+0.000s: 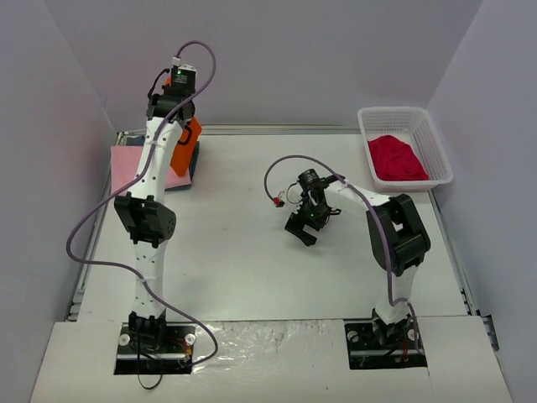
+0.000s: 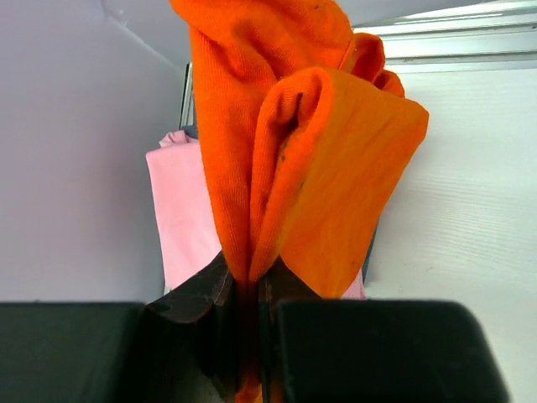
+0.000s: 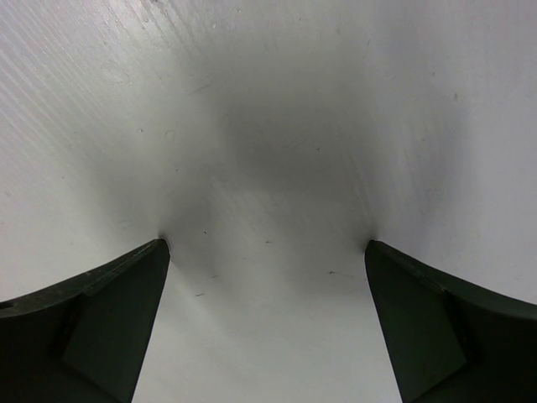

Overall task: Fold and stack the t-shirts
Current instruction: Put the neatly folded tshirt into the corner of the board with the left arm

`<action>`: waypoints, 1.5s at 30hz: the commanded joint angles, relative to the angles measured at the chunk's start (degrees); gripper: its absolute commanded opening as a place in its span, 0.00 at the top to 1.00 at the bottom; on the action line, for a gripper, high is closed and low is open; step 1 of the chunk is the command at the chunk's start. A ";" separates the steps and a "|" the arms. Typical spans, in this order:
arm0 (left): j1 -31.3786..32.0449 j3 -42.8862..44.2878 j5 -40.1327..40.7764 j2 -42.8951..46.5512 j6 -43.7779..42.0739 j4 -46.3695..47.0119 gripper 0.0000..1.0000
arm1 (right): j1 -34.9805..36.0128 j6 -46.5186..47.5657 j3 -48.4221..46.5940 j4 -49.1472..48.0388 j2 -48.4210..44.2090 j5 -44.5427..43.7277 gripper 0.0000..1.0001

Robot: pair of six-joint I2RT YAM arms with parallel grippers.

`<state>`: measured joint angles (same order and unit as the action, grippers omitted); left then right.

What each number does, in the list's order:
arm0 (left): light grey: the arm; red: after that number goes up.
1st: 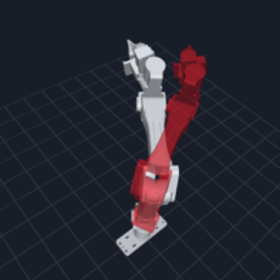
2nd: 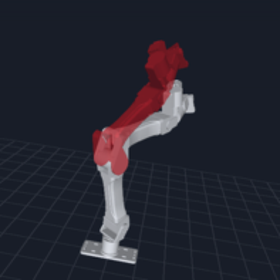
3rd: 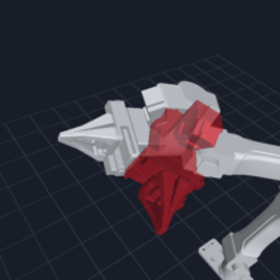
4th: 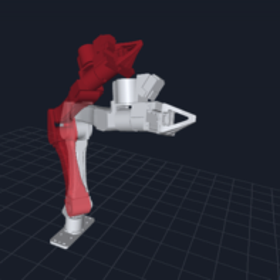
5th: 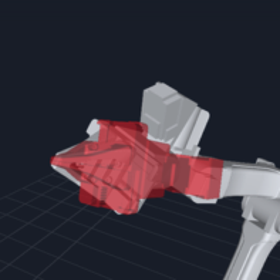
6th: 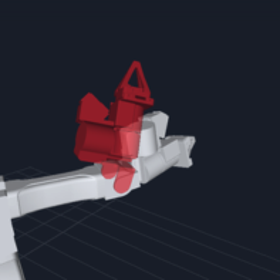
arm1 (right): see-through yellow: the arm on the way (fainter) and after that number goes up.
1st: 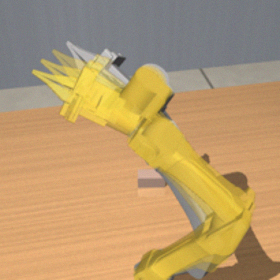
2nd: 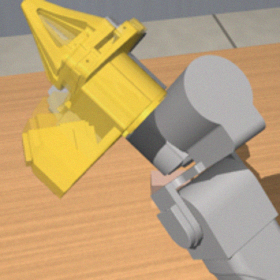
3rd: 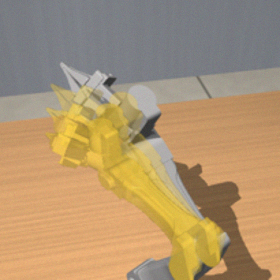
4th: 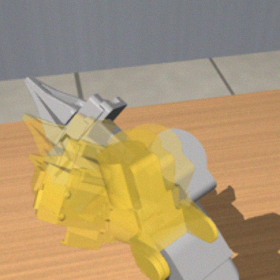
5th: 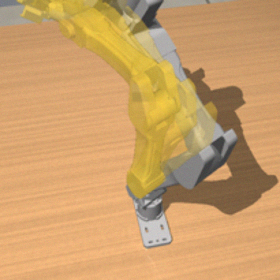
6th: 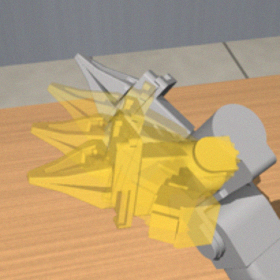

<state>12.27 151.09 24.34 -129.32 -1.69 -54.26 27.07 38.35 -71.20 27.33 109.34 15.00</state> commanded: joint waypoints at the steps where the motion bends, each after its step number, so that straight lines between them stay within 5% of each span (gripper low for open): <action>1: -2.43 0.00 -0.87 4.16 1.77 -0.84 0.98 | 0.27 -0.47 1.85 2.99 5.09 1.70 0.00; 34: 1.00 -0.96 -7.90 10.66 11.71 -2.26 0.98 | 0.18 -0.38 2.47 2.99 7.03 -1.47 0.00; 45: -8.22 -0.80 -12.03 -2.60 15.58 -4.62 0.98 | -0.44 -0.12 3.17 3.08 7.29 -2.17 0.00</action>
<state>6.76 148.66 13.19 -128.07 11.79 -57.06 27.16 38.30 -72.16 27.92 110.26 13.72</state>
